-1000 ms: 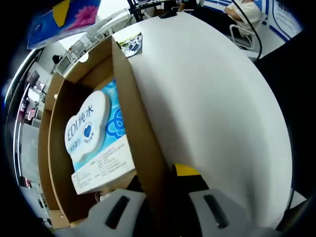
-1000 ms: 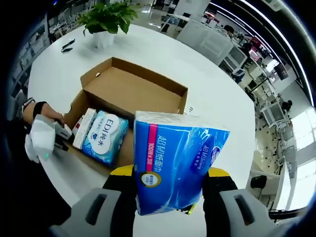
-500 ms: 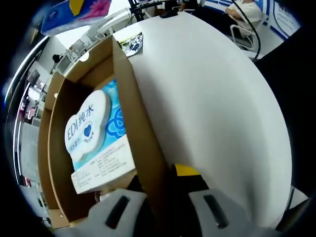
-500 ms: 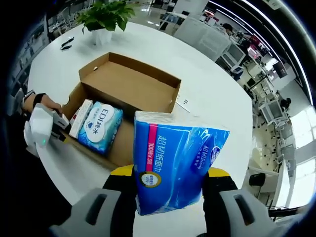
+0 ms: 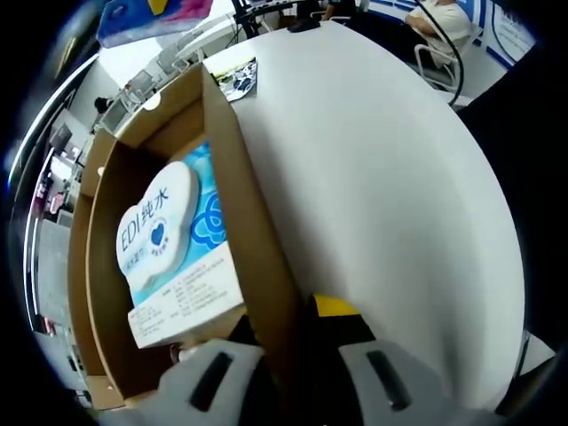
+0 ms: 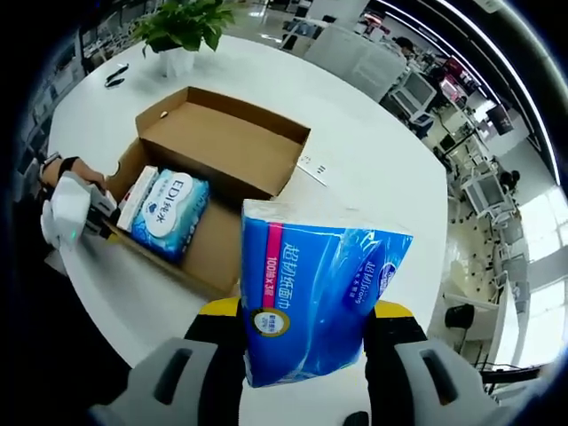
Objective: Operate the shoe box by opening the lid, removing the specified soft item, and placing it in the target area until the item is outside and the box remains undamaged.
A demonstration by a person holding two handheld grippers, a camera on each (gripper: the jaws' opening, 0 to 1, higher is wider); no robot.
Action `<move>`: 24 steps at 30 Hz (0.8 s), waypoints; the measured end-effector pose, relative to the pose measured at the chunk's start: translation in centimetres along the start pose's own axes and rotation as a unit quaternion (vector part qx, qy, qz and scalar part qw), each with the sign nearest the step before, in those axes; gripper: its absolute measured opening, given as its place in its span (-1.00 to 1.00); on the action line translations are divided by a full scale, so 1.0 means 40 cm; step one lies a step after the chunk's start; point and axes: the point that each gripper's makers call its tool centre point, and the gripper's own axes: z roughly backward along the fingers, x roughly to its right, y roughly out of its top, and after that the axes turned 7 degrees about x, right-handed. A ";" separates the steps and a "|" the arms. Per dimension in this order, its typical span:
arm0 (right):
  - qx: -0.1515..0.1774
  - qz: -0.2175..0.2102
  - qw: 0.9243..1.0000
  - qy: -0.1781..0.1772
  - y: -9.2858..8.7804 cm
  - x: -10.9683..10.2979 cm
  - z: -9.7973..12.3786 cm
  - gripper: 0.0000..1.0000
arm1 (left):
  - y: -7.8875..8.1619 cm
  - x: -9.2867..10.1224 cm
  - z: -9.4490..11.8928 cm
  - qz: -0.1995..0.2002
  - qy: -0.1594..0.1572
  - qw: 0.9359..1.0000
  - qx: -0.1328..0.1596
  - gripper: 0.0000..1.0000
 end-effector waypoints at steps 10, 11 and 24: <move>-0.005 0.026 1.000 0.007 -0.046 0.018 -0.002 0.04 | -0.003 -0.018 -0.003 0.003 0.003 1.000 -0.003 -0.85; -0.005 0.025 1.000 0.008 -0.049 0.019 -0.003 0.04 | -0.003 -0.020 -0.004 0.004 0.003 1.000 -0.004 -0.85; -0.025 0.052 0.998 0.019 -0.112 0.054 -0.023 0.04 | -0.007 -0.034 -0.008 0.009 0.005 1.000 -0.006 -0.86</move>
